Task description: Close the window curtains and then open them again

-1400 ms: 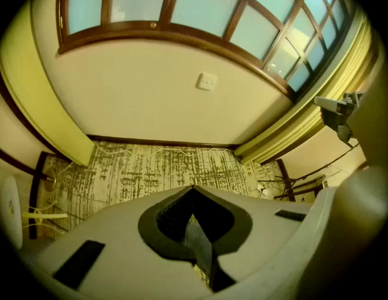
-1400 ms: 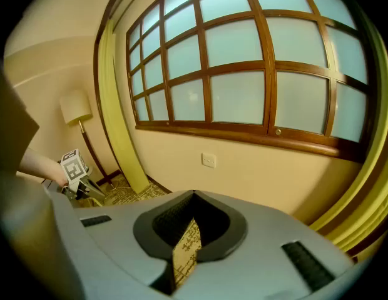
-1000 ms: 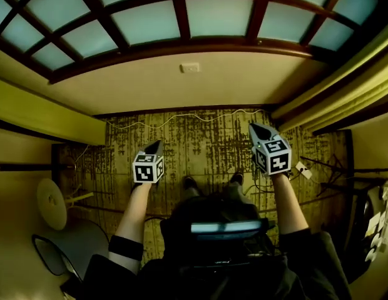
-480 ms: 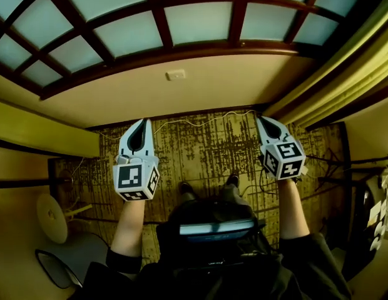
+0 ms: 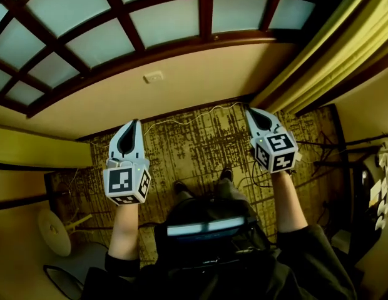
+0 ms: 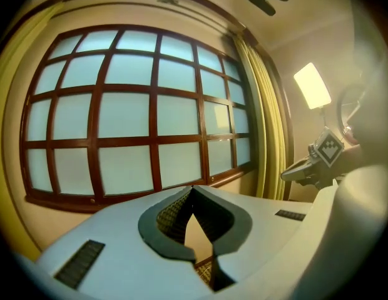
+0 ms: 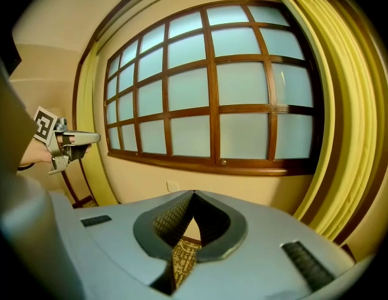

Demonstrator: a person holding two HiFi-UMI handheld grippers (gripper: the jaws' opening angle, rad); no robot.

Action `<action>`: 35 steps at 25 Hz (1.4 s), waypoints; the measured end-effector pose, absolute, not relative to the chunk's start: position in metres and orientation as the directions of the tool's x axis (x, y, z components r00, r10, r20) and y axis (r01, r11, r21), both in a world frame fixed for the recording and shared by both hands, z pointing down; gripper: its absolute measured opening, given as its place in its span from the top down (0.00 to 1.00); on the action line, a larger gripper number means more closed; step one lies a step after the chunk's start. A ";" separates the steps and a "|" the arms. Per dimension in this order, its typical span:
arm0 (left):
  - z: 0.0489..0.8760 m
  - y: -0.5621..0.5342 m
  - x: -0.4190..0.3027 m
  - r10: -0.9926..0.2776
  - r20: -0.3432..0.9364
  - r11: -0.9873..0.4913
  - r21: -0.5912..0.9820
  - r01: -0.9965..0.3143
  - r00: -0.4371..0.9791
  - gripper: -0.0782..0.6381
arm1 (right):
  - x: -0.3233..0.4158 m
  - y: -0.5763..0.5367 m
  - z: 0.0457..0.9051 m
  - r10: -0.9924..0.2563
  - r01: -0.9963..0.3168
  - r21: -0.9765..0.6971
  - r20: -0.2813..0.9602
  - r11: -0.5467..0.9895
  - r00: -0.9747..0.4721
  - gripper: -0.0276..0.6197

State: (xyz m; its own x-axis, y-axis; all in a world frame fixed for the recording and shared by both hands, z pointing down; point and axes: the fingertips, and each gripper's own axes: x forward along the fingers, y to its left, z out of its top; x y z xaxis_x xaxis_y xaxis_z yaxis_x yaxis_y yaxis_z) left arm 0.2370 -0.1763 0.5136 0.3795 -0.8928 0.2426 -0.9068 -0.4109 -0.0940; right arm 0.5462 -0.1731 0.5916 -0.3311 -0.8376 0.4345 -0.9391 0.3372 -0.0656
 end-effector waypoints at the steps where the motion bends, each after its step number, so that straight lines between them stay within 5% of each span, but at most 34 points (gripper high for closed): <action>1: 0.514 -0.177 0.245 -0.888 0.245 -0.421 -0.095 -0.902 0.388 0.89 | 0.554 -0.172 0.592 -0.841 -0.942 -0.066 0.434 0.329 -0.324 0.93; 22: 0.525 -0.187 0.539 -0.707 0.216 -0.699 -0.065 -0.712 0.674 0.89 | 0.798 -0.111 0.585 -0.917 -0.997 -0.049 0.392 0.053 -0.068 0.93; 35: 0.476 -0.222 0.645 -0.560 0.187 -0.827 -0.066 -0.559 0.807 0.89 | 0.845 -0.128 0.571 -0.934 -0.996 -0.053 0.354 -0.078 0.054 0.93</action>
